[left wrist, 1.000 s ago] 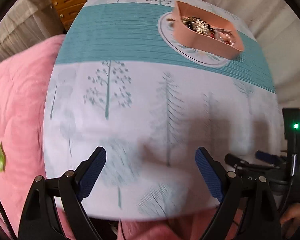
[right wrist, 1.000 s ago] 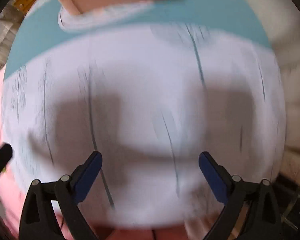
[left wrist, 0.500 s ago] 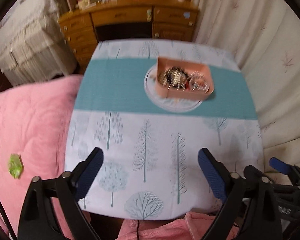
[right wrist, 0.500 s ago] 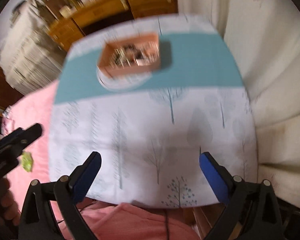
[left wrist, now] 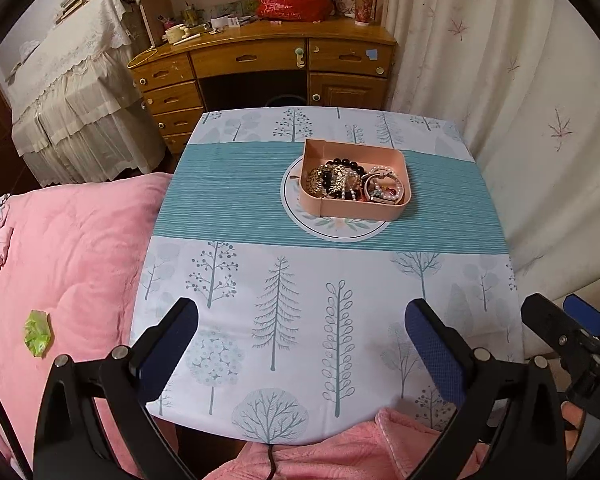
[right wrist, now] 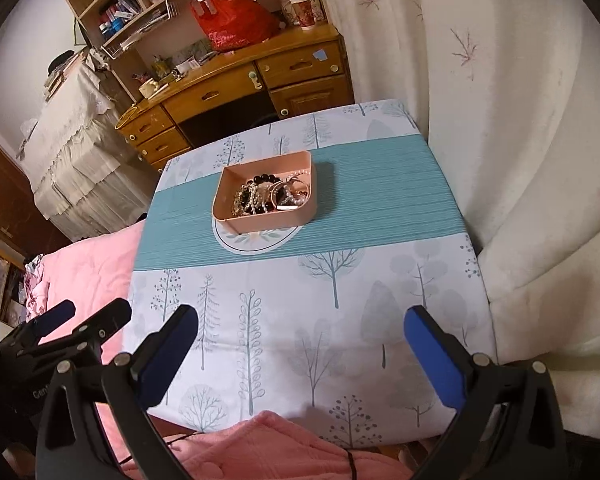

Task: Organize jewelry

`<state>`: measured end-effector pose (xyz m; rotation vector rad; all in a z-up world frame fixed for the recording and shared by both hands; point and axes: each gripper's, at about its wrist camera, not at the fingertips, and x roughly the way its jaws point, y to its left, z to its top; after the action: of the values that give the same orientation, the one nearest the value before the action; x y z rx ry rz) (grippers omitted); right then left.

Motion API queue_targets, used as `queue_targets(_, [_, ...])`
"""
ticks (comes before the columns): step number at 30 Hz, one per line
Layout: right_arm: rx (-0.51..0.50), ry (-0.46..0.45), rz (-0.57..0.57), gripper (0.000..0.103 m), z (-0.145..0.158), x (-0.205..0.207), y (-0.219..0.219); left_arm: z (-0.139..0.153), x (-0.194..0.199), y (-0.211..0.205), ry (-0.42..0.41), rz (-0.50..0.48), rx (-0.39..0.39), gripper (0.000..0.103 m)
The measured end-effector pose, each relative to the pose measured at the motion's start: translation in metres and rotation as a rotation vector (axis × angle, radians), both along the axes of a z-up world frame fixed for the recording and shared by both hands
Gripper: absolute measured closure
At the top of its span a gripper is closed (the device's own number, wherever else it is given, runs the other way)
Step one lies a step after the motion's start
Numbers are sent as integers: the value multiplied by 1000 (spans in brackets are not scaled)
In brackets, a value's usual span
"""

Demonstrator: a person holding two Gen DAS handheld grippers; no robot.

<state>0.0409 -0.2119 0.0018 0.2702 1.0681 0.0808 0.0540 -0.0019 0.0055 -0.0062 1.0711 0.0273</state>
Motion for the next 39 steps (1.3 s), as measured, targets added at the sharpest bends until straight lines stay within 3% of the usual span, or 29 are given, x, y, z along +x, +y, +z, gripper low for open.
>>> queue_targets(12, [-82, -118, 123, 0, 21, -15, 17, 3, -14, -13, -29, 16, 20, 1])
queue_targets(39, [-105, -112, 172, 0, 19, -18, 29, 4, -20, -8, -37, 46, 40, 1])
